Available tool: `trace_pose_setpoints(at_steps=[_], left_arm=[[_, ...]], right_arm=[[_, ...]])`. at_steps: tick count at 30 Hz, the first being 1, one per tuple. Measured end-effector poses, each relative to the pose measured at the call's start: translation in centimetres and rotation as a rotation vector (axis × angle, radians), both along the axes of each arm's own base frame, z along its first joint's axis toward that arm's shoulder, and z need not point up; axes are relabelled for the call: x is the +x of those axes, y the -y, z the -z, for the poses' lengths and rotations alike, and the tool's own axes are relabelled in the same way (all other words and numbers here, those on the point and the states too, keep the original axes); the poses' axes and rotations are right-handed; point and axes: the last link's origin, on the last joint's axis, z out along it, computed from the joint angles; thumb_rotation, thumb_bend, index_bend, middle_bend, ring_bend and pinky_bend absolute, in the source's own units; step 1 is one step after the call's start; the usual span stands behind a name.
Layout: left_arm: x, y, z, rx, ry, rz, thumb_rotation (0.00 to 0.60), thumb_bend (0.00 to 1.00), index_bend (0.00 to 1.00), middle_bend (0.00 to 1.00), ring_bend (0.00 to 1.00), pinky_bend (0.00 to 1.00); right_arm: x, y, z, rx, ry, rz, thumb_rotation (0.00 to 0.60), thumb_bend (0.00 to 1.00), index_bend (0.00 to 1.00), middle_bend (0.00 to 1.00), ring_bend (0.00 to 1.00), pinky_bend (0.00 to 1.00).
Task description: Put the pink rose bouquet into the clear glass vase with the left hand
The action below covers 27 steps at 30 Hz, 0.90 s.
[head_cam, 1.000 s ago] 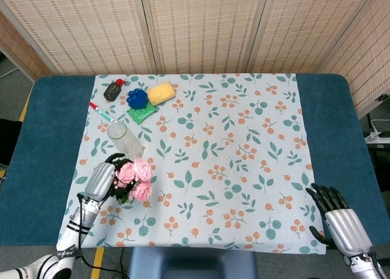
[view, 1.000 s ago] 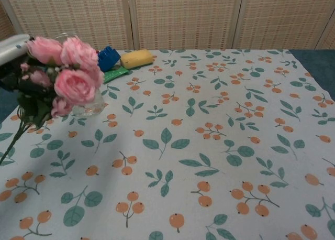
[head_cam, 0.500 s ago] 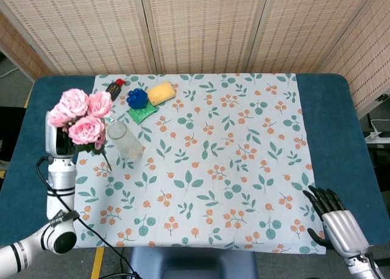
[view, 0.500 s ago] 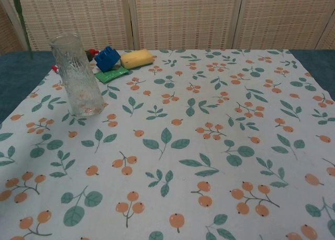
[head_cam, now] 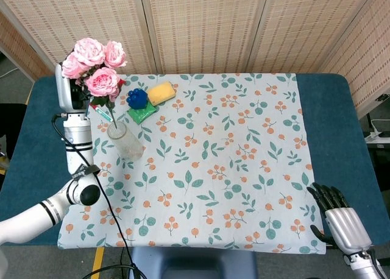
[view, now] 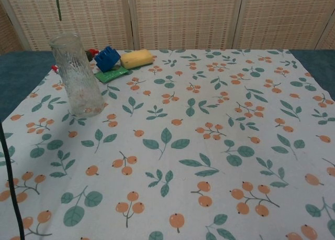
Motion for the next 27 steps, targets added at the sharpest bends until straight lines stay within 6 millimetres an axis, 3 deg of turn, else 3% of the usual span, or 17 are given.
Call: trace_pose_setpoints(at_steps=[10,18,19,22,23,25,27], left_arm=[[-2.0,-1.8,2.4,-0.021,-0.061,-0.061,0.600,0.49,0.52,0.68,0.51,0.26],[-3.1,-1.6,4.4,-0.056,-0.091,-0.064,0.600,0.48,0.50,0.66,0.49,0.24],[-3.2,-1.5,4.7,-0.059,-0.096,-0.063,0.600,0.48,0.47,0.64,0.46,0.23],[-3.5,-1.3,5.1,-0.067,-0.105,-0.062,0.600,0.43,0.13,0.37,0.21,0.15],[-3.6,-1.2,5.4,-0.074,-0.113,-0.061,0.600,0.42,0.06,0.30,0.15,0.13],[-4.1,-0.7,6.4,-0.101,-0.142,-0.058,0.600,0.40,0.00,0.18,0.06,0.11],[-4.7,0.0,7.5,-0.129,-0.177,-0.053,0.600,0.40,0.00,0.13,0.02,0.10]], right_arm=[[-0.1,0.1,0.1,0.005,-0.005,0.005,0.600,0.21,0.00,0.00,0.00,0.00],[-0.1,0.0,0.0,-0.003,-0.005,0.006,0.600,0.21,0.00,0.00,0.00,0.00],[-0.1,0.0,0.0,-0.003,-0.004,0.006,0.600,0.21,0.00,0.00,0.00,0.00],[-0.1,0.0,0.1,0.001,-0.004,0.007,0.600,0.21,0.00,0.00,0.00,0.00],[-0.1,0.0,0.2,0.005,-0.004,0.007,0.600,0.21,0.00,0.00,0.00,0.00],[-0.1,0.0,0.3,0.014,-0.002,0.005,0.600,0.21,0.00,0.00,0.00,0.00],[0.0,0.0,0.3,0.015,0.001,0.002,0.600,0.21,0.00,0.00,0.00,0.00]])
